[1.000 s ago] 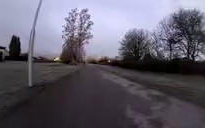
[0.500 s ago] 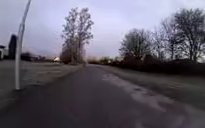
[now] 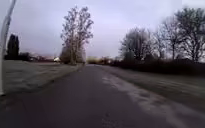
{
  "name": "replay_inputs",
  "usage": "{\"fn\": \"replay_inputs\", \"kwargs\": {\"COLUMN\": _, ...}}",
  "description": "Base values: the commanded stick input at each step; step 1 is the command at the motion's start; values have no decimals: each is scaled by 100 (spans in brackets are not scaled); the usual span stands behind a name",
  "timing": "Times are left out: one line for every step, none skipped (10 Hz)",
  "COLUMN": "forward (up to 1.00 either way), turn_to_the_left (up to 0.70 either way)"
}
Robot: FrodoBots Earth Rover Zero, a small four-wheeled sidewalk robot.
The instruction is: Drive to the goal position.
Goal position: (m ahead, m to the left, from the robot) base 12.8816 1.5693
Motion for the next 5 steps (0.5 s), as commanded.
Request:
{"fn": "replay_inputs", "kwargs": {"forward": 100, "turn_to_the_left": 0}}
{"fn": "replay_inputs", "kwargs": {"forward": 100, "turn_to_the_left": 0}}
{"fn": "replay_inputs", "kwargs": {"forward": 100, "turn_to_the_left": 0}}
{"fn": "replay_inputs", "kwargs": {"forward": 100, "turn_to_the_left": 0}}
{"fn": "replay_inputs", "kwargs": {"forward": 100, "turn_to_the_left": 0}}
